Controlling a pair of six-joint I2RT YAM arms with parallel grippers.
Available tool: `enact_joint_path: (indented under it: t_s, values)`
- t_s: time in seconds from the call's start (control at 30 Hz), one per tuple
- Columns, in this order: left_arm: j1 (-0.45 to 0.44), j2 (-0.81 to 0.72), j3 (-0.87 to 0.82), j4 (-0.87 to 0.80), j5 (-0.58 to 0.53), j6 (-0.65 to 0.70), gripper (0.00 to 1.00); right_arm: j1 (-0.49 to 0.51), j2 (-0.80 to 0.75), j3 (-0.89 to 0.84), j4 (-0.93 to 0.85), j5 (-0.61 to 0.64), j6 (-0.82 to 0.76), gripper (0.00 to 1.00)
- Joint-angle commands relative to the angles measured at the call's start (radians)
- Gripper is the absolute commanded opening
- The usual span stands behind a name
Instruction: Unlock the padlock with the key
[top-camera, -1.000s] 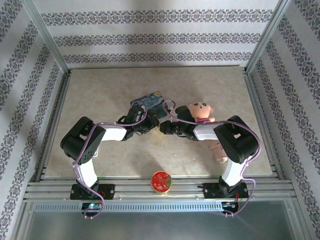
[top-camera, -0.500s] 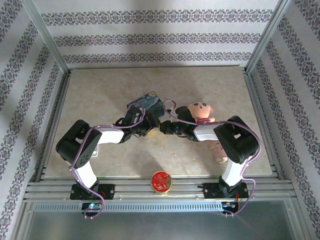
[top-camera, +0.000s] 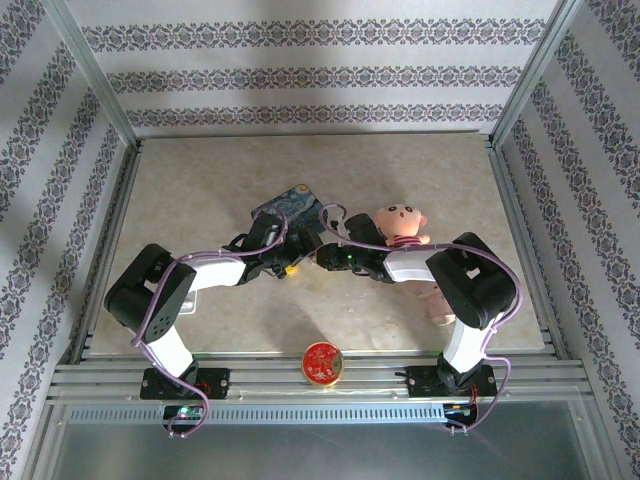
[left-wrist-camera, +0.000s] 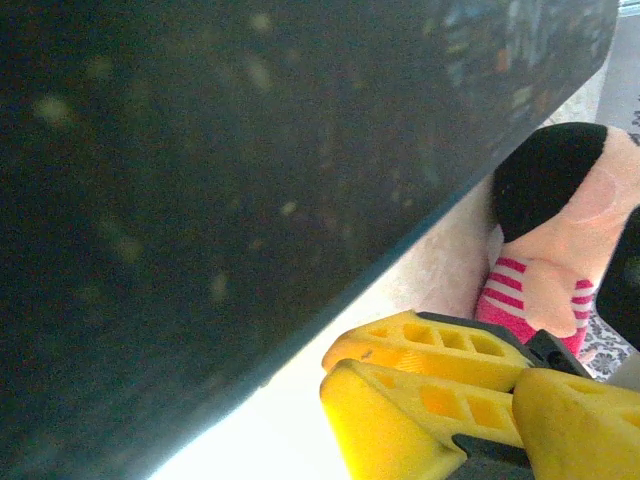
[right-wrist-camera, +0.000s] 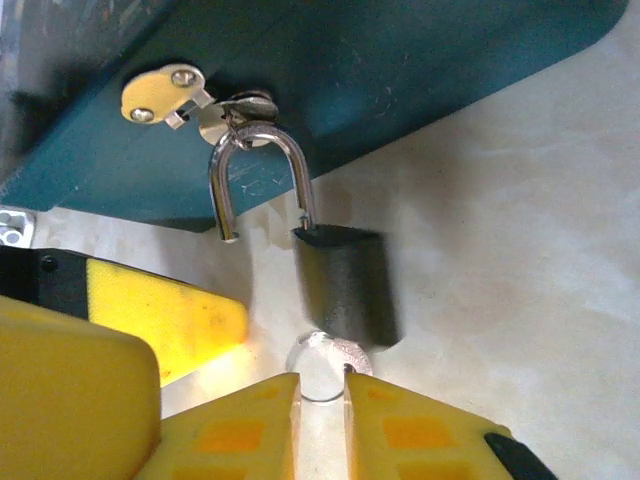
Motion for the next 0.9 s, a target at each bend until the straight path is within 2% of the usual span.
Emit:
enact_joint_path:
  t_s: [0.0,0.3,0.4,0.53,0.67,0.77,0.87]
  values:
    - [-0.011,-0.024,-0.022,-0.204,-0.023,0.021,0.99,0.012,-0.045,0.025,-0.015,0.05,-0.036,0.2]
    - [-0.012,-0.21,-0.013,-0.34,-0.133,0.116,0.99,0.03,-0.098,0.026,-0.073,0.119,-0.047,0.28]
    - [-0.011,-0.294,0.002,-0.414,-0.228,0.186,0.99,0.046,-0.124,0.039,-0.131,0.186,-0.048,0.31]
    - [-0.008,-0.397,0.025,-0.528,-0.423,0.284,0.99,0.077,-0.157,0.059,-0.213,0.289,-0.063,0.37]
    - [0.004,-0.468,0.023,-0.581,-0.563,0.343,0.99,0.098,-0.172,0.08,-0.278,0.347,-0.074,0.43]
    - [0.026,-0.501,0.01,-0.599,-0.617,0.382,0.99,0.113,-0.178,0.094,-0.318,0.38,-0.084,0.45]
    - [0.059,-0.516,0.005,-0.64,-0.624,0.419,0.99,0.128,-0.187,0.11,-0.364,0.419,-0.089,0.46]
